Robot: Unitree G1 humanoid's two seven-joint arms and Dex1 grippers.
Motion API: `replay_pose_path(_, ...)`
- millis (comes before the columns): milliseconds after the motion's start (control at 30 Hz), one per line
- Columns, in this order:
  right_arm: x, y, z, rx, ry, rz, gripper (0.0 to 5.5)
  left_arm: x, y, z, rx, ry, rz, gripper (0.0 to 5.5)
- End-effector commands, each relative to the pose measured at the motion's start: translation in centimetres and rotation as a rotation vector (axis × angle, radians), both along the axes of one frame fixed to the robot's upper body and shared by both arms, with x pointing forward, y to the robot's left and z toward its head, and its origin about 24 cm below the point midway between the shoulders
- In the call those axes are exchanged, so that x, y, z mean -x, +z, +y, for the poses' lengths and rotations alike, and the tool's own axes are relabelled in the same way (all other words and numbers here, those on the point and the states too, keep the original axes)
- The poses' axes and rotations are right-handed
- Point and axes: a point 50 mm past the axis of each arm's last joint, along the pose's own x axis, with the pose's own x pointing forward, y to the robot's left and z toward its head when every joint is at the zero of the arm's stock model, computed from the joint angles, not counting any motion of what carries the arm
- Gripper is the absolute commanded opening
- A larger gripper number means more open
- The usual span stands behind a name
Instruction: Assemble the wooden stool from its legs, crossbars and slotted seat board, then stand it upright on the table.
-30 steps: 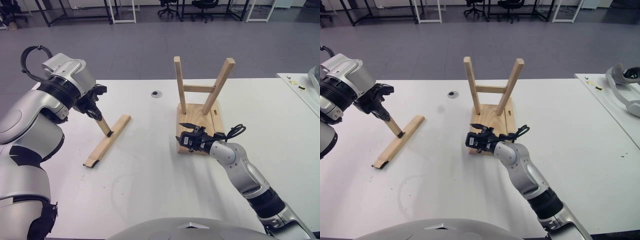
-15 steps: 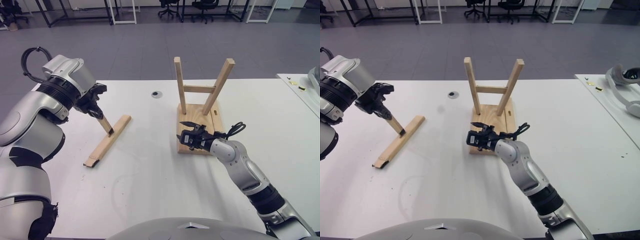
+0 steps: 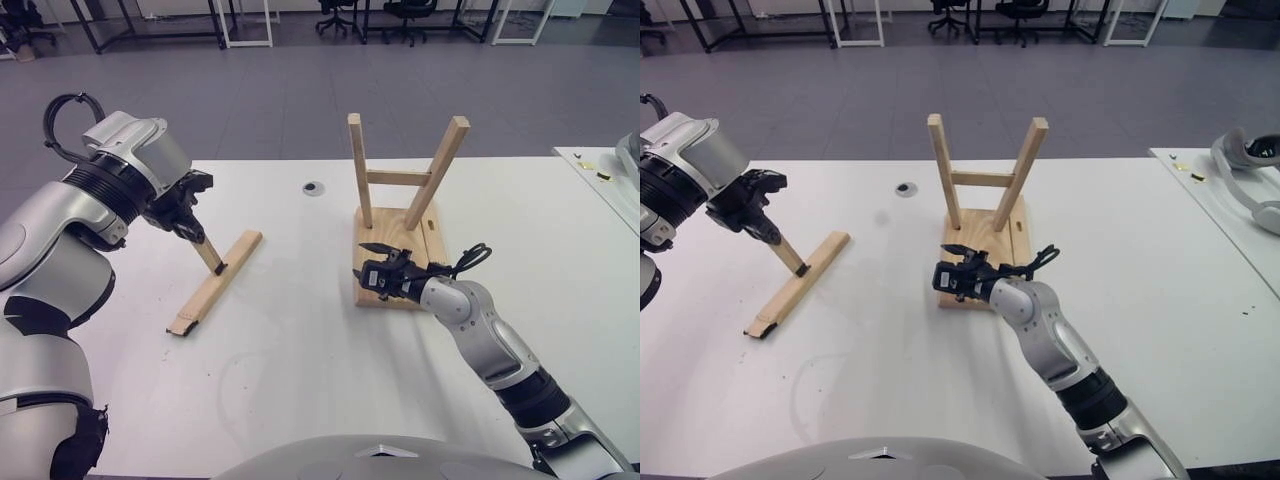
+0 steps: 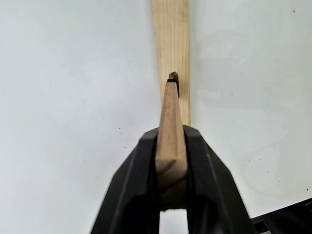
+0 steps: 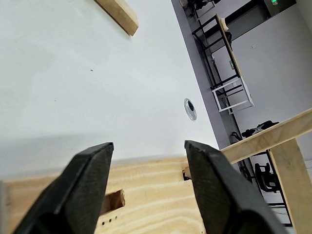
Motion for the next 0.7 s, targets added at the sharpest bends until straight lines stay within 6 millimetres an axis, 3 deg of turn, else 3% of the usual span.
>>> replay_pose_path(33,-0.3,0.4,0.0,-0.001,-0.012,-0.007,2.73,-0.2,0.1,-0.8,0.017,-0.019,-0.004,0.41)
replay_pose_path(267,-0.2,0.4,0.0,-0.003,-0.017,-0.007,2.73,0.2,-0.3,-0.6,0.006,-0.032,0.014,0.41)
replay_pose_path(467,-0.2,0.5,0.1,-0.006,-0.012,-0.010,2.73,0.6,-1.2,0.8,-0.031,-0.020,0.027,0.41)
replay_pose_path(567,-0.2,0.5,0.1,-0.006,-0.012,-0.009,2.73,0.9,-1.9,1.7,-0.066,-0.038,0.033,0.41)
replay_pose_path(700,-0.4,0.5,0.4,-0.002,0.009,-0.009,2.73,1.5,-3.5,1.4,-0.050,-0.069,0.073,0.41)
